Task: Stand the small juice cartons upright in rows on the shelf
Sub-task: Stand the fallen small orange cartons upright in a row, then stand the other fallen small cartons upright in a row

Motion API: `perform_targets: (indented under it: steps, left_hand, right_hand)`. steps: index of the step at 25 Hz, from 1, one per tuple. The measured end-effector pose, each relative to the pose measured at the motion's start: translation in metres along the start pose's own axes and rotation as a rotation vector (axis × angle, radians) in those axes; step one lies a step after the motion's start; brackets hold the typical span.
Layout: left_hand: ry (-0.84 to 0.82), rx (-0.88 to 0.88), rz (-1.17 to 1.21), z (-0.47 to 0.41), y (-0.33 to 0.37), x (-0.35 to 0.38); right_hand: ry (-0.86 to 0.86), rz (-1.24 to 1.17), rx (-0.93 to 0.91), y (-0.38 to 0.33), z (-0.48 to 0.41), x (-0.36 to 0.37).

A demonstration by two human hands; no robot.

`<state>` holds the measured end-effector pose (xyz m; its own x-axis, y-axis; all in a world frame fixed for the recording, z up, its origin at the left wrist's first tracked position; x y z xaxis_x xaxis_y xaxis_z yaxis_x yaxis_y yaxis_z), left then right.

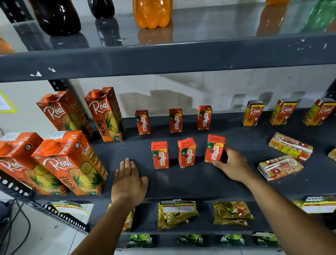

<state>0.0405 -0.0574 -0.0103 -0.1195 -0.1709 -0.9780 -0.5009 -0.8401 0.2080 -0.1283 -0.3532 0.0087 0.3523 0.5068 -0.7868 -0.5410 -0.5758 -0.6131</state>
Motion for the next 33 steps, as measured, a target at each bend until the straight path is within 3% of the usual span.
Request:
perform_targets:
  steps: [3, 8, 10, 12, 14, 18, 20, 25, 28, 33]
  left_hand:
    - [0.003, 0.024, -0.002, 0.000, 0.000, 0.001]
    - [0.008, 0.038, 0.030, 0.000, -0.003, 0.002]
    - [0.102, 0.077, 0.173, 0.013, 0.000, -0.001]
    - [0.216, 0.184, 0.278, 0.037, 0.020, -0.003]
    - [0.228, 0.382, 0.292, 0.068, 0.061, 0.007]
    - [0.098, 0.706, 0.299, 0.103, 0.175, 0.031]
    - [0.085, 0.712, 0.225, 0.100, 0.221, 0.036]
    - [0.031, 0.599, 0.130, 0.065, 0.291, 0.046]
    - [-0.056, 0.454, 0.075, 0.037, 0.305, 0.057]
    - [-0.048, 0.442, 0.041, 0.032, 0.301, 0.065]
  right_hand:
    - [-0.176, 0.041, -0.052, -0.002, -0.006, -0.001]
    - [-0.194, -0.005, -0.092, -0.007, 0.005, -0.015]
    - [-0.093, -0.093, -0.102, 0.002, 0.014, -0.040]
    - [0.020, -0.106, -0.127, 0.017, 0.024, -0.073]
    - [0.066, -0.006, -0.084, 0.036, 0.036, -0.103]
    - [-0.063, 0.361, 0.000, 0.071, 0.052, -0.139]
    - [-0.181, 0.534, -0.013, 0.075, 0.050, -0.143]
    - [-0.428, 0.682, -0.138, 0.079, 0.032, -0.132]
    - [-0.437, 0.756, -0.279, 0.085, 0.019, -0.126]
    - [-0.367, 0.687, -0.372, 0.096, 0.013, -0.128]
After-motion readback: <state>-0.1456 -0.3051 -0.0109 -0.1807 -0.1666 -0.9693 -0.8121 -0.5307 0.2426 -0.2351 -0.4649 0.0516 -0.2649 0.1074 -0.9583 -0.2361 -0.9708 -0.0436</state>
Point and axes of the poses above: each hand's wrist, its own z-axis away from the middle knuckle, its own x-axis out of the palm, y = z × x, the point moved 6 cm from there along -z, towards the middle knuckle, and after that the axes turned 3 degrees about z, right-handed, at the moved point
